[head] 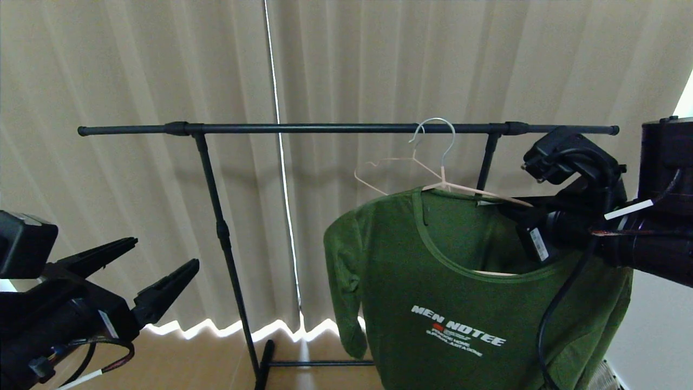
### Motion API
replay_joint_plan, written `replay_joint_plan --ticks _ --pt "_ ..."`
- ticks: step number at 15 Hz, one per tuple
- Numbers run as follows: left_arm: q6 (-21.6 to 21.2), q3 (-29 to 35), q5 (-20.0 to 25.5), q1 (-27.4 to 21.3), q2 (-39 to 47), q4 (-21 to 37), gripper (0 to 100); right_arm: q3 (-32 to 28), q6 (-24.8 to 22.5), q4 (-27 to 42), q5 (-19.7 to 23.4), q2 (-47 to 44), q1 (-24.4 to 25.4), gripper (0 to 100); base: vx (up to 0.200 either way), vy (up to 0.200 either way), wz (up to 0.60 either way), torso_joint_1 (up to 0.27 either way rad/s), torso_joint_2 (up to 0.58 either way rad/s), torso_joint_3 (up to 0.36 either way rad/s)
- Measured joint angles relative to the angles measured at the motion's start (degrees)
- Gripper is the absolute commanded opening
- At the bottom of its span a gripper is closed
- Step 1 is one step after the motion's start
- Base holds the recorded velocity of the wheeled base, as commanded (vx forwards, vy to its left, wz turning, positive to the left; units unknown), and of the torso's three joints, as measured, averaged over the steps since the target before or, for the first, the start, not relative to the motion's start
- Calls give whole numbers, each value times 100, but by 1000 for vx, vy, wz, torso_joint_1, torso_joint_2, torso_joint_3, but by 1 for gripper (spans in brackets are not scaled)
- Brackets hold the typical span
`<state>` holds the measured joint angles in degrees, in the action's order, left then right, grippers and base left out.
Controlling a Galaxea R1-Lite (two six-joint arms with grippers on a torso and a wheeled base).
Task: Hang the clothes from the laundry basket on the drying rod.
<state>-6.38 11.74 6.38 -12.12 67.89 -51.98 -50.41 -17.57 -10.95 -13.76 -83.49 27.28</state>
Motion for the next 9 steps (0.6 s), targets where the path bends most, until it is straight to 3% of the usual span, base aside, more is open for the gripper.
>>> replay_joint_plan --ticks 4,9 --pt "-18 -45 22 9 0 -104 100 -22 244 158 -68 -10 2 0 0 0 0 0 0 0" --pt "-11 -80 29 -1 -52 -101 100 -46 495 101 -71 -57 5 0 200 0 0 -2 2 8"
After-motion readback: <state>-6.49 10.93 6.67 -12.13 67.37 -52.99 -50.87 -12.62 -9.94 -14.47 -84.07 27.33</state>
